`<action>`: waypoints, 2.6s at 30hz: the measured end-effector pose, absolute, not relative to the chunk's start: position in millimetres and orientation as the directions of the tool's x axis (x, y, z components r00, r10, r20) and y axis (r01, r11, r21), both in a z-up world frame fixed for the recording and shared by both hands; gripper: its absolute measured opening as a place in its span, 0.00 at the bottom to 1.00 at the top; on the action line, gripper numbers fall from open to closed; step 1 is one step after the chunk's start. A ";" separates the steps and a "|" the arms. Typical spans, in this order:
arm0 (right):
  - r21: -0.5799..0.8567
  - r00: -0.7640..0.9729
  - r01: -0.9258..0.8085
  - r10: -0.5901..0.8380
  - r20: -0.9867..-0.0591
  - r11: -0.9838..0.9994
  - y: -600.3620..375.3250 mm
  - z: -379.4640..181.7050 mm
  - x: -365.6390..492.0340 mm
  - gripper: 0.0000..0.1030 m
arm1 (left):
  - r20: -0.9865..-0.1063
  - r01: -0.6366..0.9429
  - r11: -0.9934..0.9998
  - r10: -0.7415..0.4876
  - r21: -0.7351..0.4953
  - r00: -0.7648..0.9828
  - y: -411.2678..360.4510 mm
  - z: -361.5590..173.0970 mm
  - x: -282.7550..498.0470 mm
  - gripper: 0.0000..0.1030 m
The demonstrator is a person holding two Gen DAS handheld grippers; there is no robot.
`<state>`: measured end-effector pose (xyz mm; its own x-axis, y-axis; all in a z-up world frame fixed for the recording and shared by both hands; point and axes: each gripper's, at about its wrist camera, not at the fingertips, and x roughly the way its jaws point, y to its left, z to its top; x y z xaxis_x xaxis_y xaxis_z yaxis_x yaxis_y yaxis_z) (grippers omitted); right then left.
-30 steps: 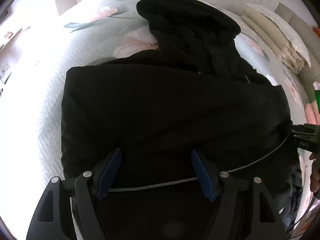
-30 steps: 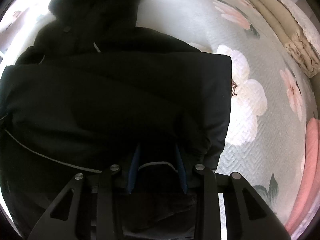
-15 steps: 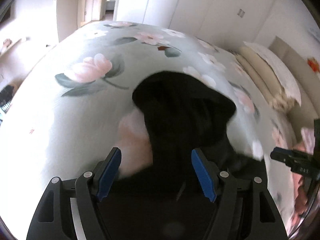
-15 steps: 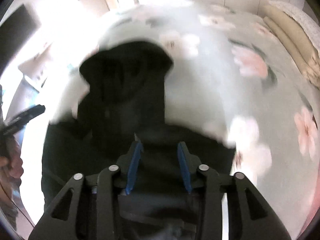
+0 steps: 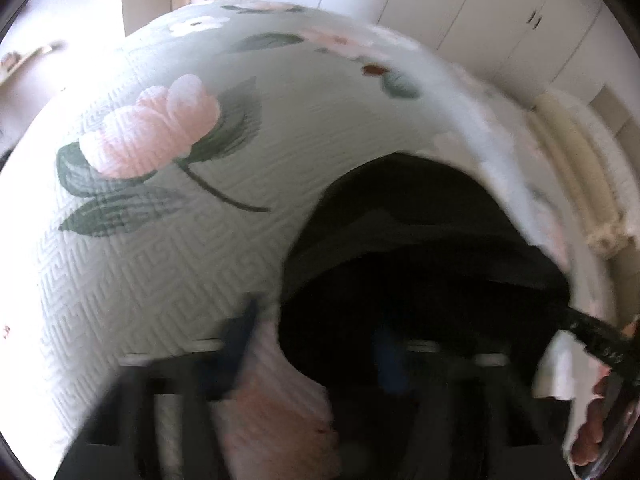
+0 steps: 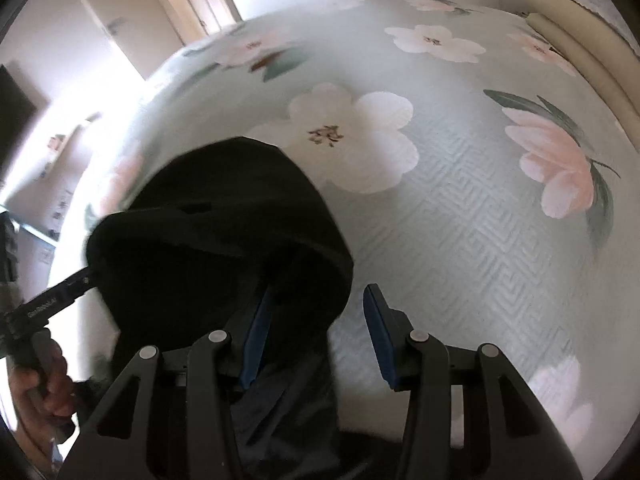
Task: Fold large clothes
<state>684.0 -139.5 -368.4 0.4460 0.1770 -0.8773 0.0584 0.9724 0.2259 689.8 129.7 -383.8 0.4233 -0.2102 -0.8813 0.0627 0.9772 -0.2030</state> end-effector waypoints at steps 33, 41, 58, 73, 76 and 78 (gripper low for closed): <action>0.247 0.542 -0.101 0.262 -0.799 0.964 -130.5 -323.4 669.2 0.41 | -0.729 0.304 0.868 -0.495 -0.392 0.474 146.1 -326.3 661.6 0.60; 0.165 0.338 -0.119 0.196 -0.920 0.979 -106.1 -414.4 701.7 0.33 | -0.848 0.285 0.896 -0.424 -0.341 0.318 114.1 -415.1 690.3 0.60; 0.371 0.387 -0.122 0.388 -0.836 0.921 -185.3 -353.1 671.1 0.52 | -0.770 0.276 0.895 -0.444 -0.351 0.458 156.5 -332.3 685.0 0.75; 0.665 0.199 -0.040 0.658 -0.726 0.746 -164.3 -444.6 720.3 0.49 | -0.810 0.203 0.844 -0.534 -0.496 0.241 125.8 -420.7 718.4 0.72; 0.646 0.212 -0.050 0.640 -0.738 0.762 -153.5 -441.7 723.9 0.33 | -0.815 0.224 0.861 -0.505 -0.456 0.283 122.9 -407.3 710.9 0.29; 0.623 0.258 -0.067 0.617 -0.744 0.779 -149.3 -425.2 715.3 0.22 | -0.785 0.250 0.852 -0.523 -0.461 0.334 129.3 -385.7 698.0 0.18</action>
<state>715.3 -149.3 -425.2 0.2578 0.6170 -0.7435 -0.0672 0.7791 0.6233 698.0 129.3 -385.7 0.3339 -0.5226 -0.7845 0.2504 0.8515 -0.4606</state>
